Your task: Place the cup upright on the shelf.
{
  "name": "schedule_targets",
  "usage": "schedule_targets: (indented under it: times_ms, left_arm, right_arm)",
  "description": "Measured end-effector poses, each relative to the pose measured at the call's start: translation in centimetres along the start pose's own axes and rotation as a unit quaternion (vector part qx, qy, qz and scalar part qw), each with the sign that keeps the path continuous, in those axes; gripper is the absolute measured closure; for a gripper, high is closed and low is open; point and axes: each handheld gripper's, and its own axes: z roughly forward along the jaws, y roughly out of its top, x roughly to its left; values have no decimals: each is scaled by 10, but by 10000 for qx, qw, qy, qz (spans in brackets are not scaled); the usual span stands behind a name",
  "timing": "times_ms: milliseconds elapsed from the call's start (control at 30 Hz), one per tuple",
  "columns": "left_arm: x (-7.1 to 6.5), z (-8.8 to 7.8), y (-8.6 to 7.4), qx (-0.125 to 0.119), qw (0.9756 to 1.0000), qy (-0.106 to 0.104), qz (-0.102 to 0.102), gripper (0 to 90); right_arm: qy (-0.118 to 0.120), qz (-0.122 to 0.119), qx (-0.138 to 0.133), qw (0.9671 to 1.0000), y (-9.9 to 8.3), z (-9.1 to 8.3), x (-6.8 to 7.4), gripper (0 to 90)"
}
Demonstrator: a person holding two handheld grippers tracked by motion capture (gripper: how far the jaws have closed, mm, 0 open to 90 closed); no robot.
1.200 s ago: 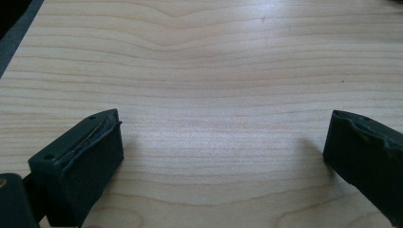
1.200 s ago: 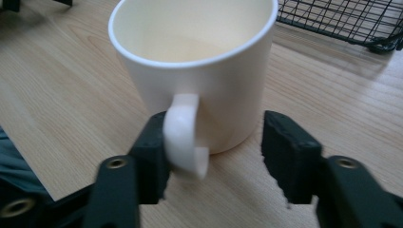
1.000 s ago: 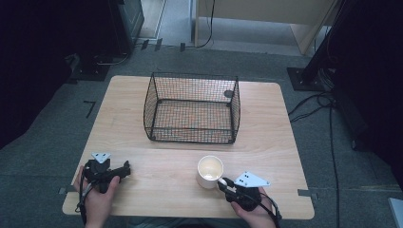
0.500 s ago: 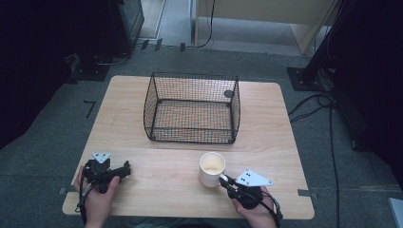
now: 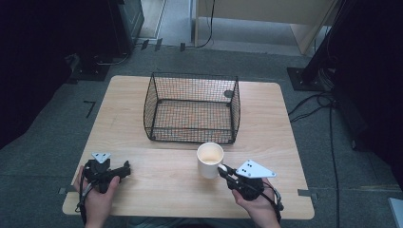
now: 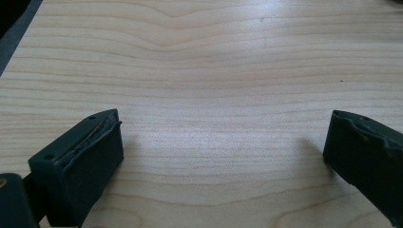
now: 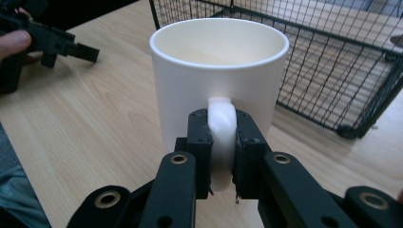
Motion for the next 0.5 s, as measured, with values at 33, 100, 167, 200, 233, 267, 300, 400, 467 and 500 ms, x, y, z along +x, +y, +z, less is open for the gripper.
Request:
schedule_targets:
  times_ms: [33,100,167,200,233,267,300,400,467,500]
  left_arm:
    - [0,0,0,0,10000,0,0,0]
    - [0,0,0,3,10000,-2,8,0]
    - [0,0,0,0,10000,-8,13,0]
    - [0,0,0,0,10000,-11,17,0]
    - [0,0,0,-5,10000,-18,18,0]
    - [0,0,0,-4,10000,-20,23,0]
    - [0,0,0,-5,10000,-20,23,0]
    - [0,0,0,-9,10000,-22,21,0]
    - [0,0,0,-6,10000,-21,22,0]
    - [0,0,0,-7,10000,-21,21,0]
  right_arm:
    - [16,-9,-15,10000,2,0,0,808]
    - [34,-21,-59,10000,9,0,-1,808]
    - [32,-62,-107,9999,15,1,-1,807]
    - [32,-62,-107,9999,15,1,-1,807]
    - [35,-96,-151,9998,21,1,-2,807]
    - [41,-95,-165,9998,23,1,-2,808]
    - [42,-110,-188,9998,26,1,-3,807]
    - [50,-122,-242,9996,34,1,-4,807]
    - [58,-161,-279,9995,40,2,-6,808]
    - [58,-161,-279,9995,40,2,-6,808]
